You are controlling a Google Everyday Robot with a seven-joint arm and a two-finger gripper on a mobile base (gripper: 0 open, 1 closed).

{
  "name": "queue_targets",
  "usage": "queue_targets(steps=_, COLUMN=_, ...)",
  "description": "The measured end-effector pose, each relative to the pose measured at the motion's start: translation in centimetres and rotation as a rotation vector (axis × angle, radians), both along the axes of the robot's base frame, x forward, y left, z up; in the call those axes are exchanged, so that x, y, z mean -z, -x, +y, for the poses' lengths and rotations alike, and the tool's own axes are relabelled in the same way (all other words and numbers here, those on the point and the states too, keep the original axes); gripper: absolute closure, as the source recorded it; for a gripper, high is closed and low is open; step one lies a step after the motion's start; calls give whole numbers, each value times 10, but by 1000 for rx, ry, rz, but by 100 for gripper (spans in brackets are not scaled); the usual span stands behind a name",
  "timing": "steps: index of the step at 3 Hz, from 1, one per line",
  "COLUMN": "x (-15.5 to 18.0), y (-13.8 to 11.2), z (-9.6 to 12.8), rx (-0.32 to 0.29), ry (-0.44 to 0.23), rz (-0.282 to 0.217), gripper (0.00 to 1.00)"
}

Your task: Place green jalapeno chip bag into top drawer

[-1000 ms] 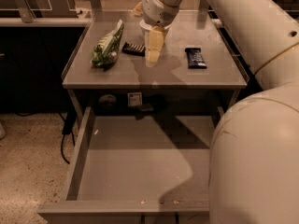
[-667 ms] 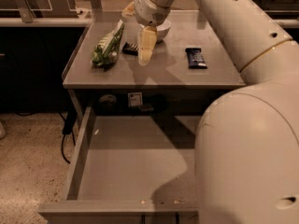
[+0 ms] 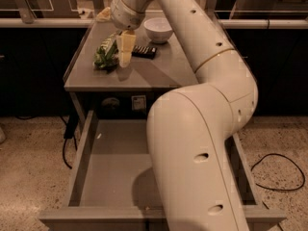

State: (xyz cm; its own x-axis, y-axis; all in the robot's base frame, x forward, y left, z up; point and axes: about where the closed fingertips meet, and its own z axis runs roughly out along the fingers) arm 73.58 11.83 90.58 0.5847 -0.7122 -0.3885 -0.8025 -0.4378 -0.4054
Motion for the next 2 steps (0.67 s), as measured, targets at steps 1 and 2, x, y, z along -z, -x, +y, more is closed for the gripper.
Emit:
queue_targets(steps=1, x=-3, y=-8, z=5, rx=2, ry=-20, rz=-16, gripper=0)
queue_targets(steps=2, x=-3, y=-8, z=5, rx=2, ry=-20, rz=-16, gripper=26)
